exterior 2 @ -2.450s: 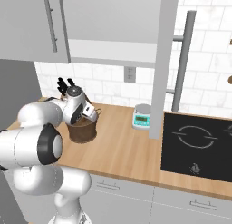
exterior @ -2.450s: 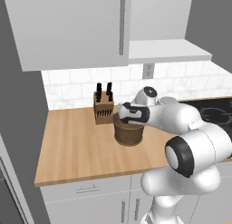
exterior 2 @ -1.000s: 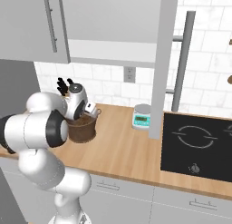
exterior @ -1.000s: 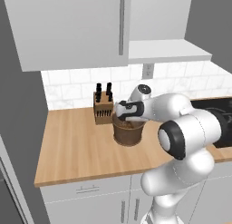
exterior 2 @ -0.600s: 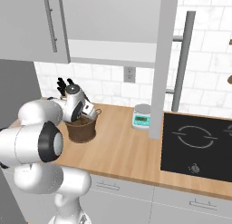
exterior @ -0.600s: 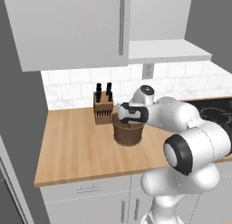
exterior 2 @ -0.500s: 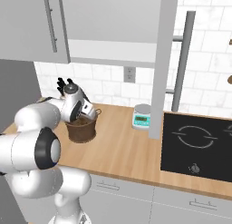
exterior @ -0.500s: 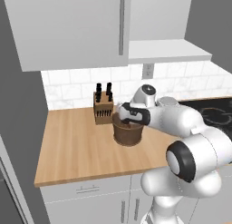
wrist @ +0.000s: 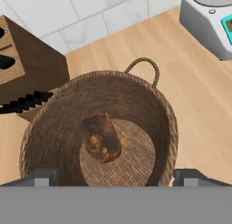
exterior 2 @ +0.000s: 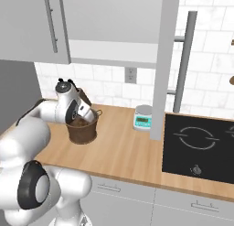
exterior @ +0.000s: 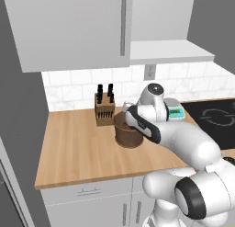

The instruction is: Open the cabinet, pick up the bread from the cabinet and place it in the basket. Then move the basket to the dining counter.

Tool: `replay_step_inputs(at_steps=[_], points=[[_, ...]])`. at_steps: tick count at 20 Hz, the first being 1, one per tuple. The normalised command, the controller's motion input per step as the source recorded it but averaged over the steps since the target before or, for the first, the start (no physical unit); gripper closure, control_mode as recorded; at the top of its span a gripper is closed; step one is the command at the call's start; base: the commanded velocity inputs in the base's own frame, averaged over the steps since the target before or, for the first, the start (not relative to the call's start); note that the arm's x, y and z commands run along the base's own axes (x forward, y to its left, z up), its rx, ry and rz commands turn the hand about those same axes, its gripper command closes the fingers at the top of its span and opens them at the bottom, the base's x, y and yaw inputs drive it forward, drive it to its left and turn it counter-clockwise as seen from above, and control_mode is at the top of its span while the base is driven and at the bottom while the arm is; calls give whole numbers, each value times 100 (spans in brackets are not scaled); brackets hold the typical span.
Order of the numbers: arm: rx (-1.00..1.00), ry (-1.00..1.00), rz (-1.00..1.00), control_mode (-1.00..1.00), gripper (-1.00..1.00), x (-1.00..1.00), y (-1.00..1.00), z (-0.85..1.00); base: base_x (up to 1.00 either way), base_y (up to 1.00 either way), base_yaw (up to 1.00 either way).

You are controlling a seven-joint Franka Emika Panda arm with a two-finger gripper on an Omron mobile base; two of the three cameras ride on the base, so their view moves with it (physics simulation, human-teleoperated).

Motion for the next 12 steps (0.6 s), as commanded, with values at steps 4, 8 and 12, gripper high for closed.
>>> replay_step_inputs(at_steps=[4, 8, 12], points=[[3, 6, -10, -100, -100, -25, -43, 25, 0, 0, 0], [9, 6, -1, -100, -100, -19, -37, 11, 0, 0, 0], [14, 13, 0, -100, -100, -8, -18, -7, 0, 0, 0]])
